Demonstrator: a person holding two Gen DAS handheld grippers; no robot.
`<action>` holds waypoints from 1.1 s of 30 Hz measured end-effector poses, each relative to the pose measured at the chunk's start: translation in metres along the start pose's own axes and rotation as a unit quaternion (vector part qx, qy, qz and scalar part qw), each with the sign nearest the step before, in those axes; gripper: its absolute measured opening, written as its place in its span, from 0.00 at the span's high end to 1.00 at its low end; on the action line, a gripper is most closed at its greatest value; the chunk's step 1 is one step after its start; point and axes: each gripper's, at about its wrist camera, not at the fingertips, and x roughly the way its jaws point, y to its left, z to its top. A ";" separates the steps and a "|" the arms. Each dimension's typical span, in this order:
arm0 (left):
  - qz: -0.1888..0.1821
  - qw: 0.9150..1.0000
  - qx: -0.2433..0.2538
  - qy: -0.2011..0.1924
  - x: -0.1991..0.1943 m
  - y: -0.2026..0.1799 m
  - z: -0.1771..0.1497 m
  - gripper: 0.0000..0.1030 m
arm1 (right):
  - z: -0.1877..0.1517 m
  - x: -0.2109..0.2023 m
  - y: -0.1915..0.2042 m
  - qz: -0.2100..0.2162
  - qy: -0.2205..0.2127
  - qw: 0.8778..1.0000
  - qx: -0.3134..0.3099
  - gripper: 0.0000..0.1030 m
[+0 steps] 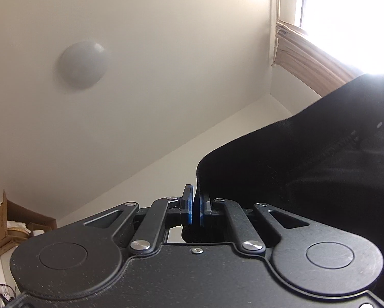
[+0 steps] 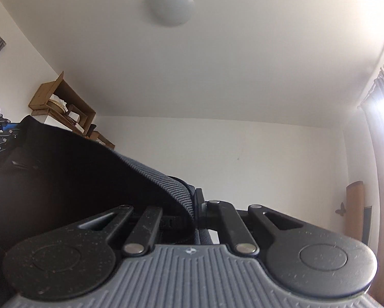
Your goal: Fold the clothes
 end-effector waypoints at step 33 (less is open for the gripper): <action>-0.186 0.849 -0.148 0.473 0.193 -0.263 -0.484 0.61 | -0.541 0.316 0.029 -0.064 0.411 0.909 0.012 0.30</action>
